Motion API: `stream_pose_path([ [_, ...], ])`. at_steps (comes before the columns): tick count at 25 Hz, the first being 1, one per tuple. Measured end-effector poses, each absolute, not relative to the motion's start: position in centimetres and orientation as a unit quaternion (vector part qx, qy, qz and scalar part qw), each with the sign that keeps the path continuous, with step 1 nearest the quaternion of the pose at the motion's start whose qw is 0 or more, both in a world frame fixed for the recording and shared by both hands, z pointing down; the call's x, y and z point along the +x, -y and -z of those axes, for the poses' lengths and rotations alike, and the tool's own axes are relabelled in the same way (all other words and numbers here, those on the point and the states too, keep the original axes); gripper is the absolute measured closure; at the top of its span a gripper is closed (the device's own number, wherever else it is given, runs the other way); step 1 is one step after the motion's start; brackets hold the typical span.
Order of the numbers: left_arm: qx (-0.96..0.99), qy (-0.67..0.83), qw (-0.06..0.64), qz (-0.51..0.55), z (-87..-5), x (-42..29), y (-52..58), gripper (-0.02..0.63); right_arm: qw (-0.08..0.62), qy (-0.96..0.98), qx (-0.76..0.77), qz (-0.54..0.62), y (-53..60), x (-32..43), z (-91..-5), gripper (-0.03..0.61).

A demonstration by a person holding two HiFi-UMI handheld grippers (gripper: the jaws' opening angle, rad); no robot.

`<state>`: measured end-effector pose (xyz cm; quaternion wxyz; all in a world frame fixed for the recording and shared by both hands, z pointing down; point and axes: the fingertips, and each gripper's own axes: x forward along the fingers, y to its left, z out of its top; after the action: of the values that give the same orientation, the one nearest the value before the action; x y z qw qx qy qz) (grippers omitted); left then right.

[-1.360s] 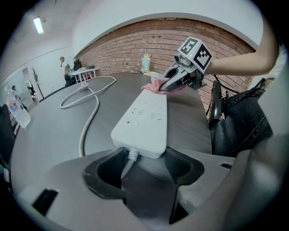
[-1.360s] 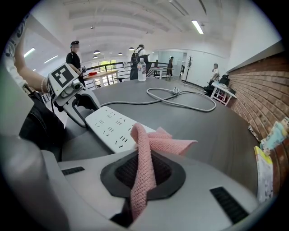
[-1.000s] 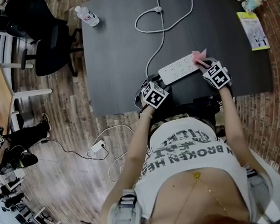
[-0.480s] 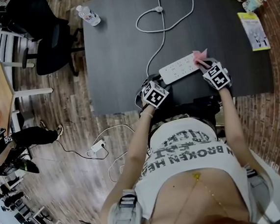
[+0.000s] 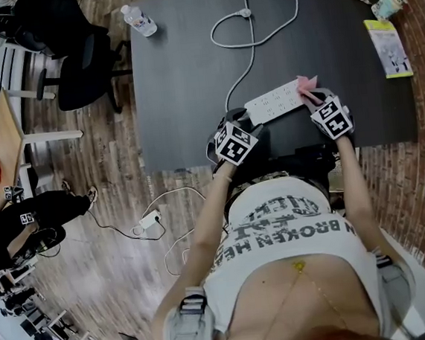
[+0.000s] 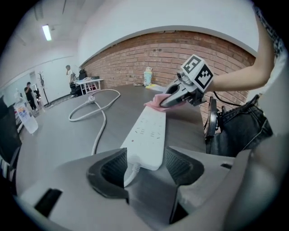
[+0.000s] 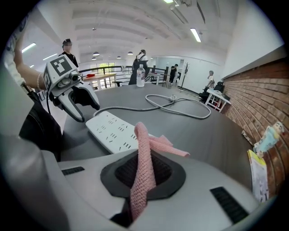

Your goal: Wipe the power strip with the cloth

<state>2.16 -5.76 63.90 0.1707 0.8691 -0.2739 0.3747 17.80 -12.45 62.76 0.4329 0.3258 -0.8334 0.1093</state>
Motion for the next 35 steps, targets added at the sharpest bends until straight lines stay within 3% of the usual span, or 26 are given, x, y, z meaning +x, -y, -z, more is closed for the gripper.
stream_pose_path([
  [6,0.891,0.293,0.163,-0.306,-59.9,3.0,6.7,0.395,0.393,0.857,0.319,-0.098,12.5,16.1,-59.4,0.561],
  [11,0.902,0.312,0.141,-0.261,-57.0,3.6,7.3,0.587,0.352,0.876,0.313,-0.106,11.9,14.4,-56.8,0.561],
  [24,0.909,0.359,0.135,-0.164,-49.1,1.3,6.6,0.606,0.221,0.922,0.302,-0.098,9.3,6.4,-48.9,0.561],
  [35,0.908,0.394,0.111,-0.090,-42.6,-0.8,6.3,0.606,0.165,0.940,0.288,-0.075,8.2,2.7,-43.2,0.561],
])
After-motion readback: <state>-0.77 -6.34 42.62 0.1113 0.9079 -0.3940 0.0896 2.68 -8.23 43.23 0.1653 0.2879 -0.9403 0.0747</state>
